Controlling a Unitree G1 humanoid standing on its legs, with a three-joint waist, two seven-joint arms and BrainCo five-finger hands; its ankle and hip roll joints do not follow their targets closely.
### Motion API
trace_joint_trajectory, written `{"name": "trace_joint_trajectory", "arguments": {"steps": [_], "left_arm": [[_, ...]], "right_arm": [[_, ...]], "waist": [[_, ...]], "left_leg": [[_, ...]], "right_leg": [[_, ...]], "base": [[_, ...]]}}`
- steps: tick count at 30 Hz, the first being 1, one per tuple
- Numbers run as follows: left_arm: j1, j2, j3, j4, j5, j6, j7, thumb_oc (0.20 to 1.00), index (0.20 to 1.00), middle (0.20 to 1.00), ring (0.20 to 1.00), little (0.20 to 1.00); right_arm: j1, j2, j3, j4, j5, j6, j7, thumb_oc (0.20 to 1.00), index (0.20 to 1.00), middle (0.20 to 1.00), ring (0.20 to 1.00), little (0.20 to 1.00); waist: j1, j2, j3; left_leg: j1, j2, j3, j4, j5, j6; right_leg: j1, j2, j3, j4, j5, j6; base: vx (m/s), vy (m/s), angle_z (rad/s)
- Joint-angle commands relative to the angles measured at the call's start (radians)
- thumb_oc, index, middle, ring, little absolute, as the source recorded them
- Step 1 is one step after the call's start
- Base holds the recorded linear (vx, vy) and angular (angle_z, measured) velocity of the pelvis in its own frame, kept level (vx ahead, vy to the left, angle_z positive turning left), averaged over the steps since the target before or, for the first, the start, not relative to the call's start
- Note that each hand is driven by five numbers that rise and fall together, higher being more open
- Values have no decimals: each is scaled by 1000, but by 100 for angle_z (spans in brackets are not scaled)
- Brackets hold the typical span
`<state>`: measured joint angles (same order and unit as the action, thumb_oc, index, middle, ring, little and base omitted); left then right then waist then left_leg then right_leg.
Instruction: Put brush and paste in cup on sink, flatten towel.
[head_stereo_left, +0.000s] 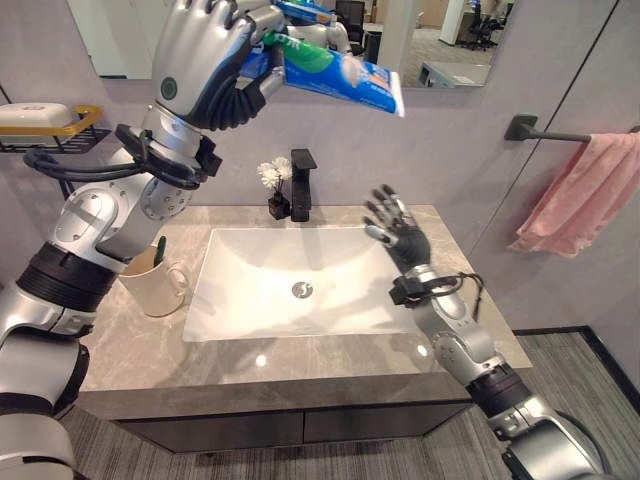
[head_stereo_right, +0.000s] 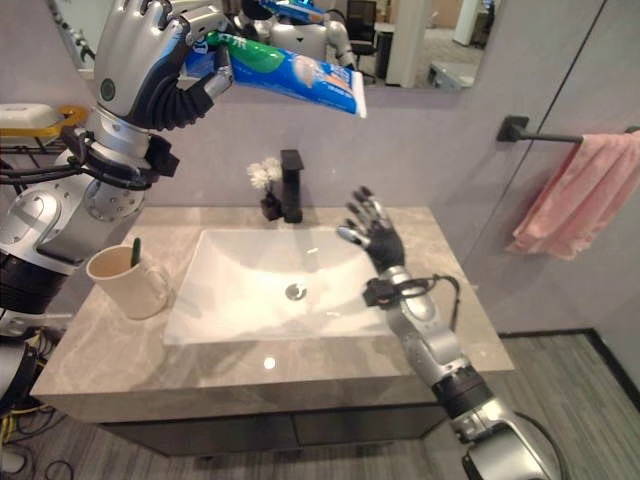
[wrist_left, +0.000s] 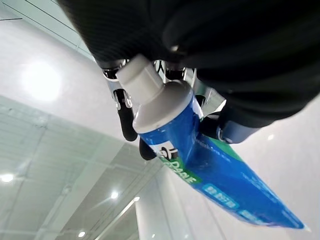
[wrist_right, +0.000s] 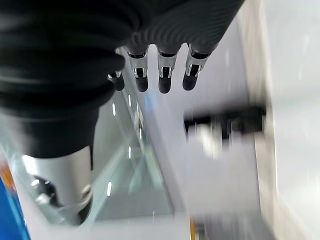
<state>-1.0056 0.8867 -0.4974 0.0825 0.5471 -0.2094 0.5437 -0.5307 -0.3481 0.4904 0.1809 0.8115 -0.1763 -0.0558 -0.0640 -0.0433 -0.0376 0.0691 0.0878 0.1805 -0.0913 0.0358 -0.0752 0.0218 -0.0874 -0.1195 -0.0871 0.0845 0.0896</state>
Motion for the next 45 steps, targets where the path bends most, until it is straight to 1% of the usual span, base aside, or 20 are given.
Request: {"name": "trace_joint_trajectory", "arguments": {"steps": [1, 5, 6, 9, 11, 16, 21, 35, 39, 45], "left_arm": [[-110, -7, 16, 49, -70, 29, 72, 200, 200, 200, 200, 200], [-71, -28, 19, 41, -47, 29, 78, 200, 200, 200, 200, 200], [-24, -52, 27, 27, -41, 21, 76, 200, 200, 200, 200, 200], [17, -103, 29, 19, -28, 13, 88, 200, 200, 200, 200, 200], [35, -126, 28, 21, -27, 6, 89, 200, 200, 200, 200, 200], [63, -150, 26, 9, -22, -7, 95, 200, 200, 200, 200, 200], [85, -178, 33, -10, -33, -16, 96, 200, 200, 200, 200, 200], [116, -205, 60, -61, -32, -27, 104, 200, 200, 200, 200, 200], [119, -202, 73, -70, -33, -27, 112, 200, 200, 200, 200, 200], [158, -205, 104, -113, -34, -41, 116, 200, 200, 200, 200, 200]], "right_arm": [[-131, 49, -23, -15, 79, -78, 32, 1000, 1000, 1000, 1000, 1000], [-168, 109, -10, -34, 122, -115, 43, 1000, 1000, 1000, 1000, 1000], [-184, 147, -7, -54, 138, -136, 41, 1000, 1000, 1000, 1000, 1000], [-222, 191, -15, -94, 162, -183, 42, 1000, 1000, 1000, 1000, 1000], [-235, 194, -23, -127, 160, -203, 44, 1000, 1000, 1000, 1000, 1000], [-254, 196, -33, -197, 157, -237, 43, 1000, 1000, 1000, 1000, 1000], [-259, 190, -38, -232, 148, -254, 30, 1000, 1000, 1000, 1000, 1000], [-255, 171, -71, -270, 79, -271, -25, 1000, 1000, 1000, 1000, 1000], [-251, 155, -77, -286, 34, -268, -44, 1000, 1000, 1000, 1000, 1000], [-259, 164, -93, -290, 2, -282, -78, 1000, 1000, 1000, 1000, 1000]], "waist": [[31, 2, -31], [39, 7, -28], [41, 9, -29], [46, 11, -30], [47, 11, -31], [49, 11, -33], [53, 5, -32], [67, -15, -26], [70, -21, -24], [76, -27, -22]], "left_leg": [[11, 6, 2, 4, 1, -7], [11, 5, -2, 4, -1, -6], [12, 4, -4, 4, -1, -5], [12, 1, -9, 4, -2, -2], [10, 0, -11, 4, -2, -2], [4, 0, -15, 4, -1, -3], [-1, -1, -20, 4, 0, -4], [-17, -13, -28, 4, -7, 6], [-21, -17, -27, 4, -9, 8], [-24, -21, -21, 4, -14, 12]], "right_leg": [[18, -47, 12, 47, 28, 71], [21, -50, 7, 48, 24, 71], [23, -52, 5, 48, 22, 71], [30, -54, -3, 45, 19, 69], [32, -54, -7, 43, 19, 68], [34, -54, -13, 37, 20, 68], [33, -54, -19, 33, 23, 69], [28, -63, -25, 27, 33, 78], [26, -65, -23, 21, 39, 81], [20, -69, -14, 12, 45, 86]], "base": [[0, 0, 0], [0, 0, 0], [32, 11, 2], [12, 2, 1], [0, 0, 0], [0, 0, 0], [4, 7, 5], [4, 12, 3], [0, 0, 0], [0, 0, 0]]}}
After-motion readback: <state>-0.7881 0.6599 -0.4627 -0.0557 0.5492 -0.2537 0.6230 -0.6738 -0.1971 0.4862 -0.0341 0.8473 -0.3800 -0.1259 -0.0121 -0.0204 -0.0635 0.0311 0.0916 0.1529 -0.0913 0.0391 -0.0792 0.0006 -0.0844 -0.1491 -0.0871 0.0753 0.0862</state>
